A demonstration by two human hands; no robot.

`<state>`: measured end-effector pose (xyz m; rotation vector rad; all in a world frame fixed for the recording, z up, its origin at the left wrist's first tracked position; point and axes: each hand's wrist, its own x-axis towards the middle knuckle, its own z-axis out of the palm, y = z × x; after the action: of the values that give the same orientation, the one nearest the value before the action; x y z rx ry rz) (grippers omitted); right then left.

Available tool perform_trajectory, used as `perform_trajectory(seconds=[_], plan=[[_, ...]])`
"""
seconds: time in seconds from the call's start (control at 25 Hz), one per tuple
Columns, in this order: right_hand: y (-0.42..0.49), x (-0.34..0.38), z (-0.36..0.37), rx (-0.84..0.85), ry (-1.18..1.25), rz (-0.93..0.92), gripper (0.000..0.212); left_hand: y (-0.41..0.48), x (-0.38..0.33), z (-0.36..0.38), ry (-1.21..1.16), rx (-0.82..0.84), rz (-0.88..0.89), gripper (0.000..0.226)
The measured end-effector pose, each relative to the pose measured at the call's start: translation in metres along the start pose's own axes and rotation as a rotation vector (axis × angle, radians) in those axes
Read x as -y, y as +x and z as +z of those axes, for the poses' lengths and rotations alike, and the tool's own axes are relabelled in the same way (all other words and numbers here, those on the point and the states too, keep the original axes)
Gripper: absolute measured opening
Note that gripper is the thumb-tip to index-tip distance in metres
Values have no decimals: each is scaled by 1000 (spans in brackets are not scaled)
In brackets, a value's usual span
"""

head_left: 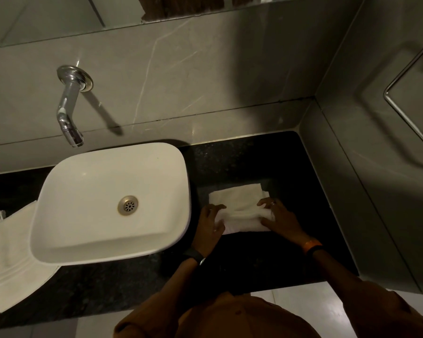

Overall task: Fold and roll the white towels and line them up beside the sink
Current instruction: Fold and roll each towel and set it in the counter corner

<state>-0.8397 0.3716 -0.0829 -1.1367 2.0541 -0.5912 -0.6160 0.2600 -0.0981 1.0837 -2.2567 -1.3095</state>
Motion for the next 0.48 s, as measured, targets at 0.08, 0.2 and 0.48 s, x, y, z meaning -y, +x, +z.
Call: perform_trajectory(seconds=[0.08,0.2,0.48], plan=[[-1,3,6,-129,-241,-52,42,-1,1,2,253,7,117,36],[-9,2,12,-180,-645,-211,48,-7,5,7,577,91,241,47],[-13,0,6,-81,-638,-202,63,-6,1,0,231,108,92,54]])
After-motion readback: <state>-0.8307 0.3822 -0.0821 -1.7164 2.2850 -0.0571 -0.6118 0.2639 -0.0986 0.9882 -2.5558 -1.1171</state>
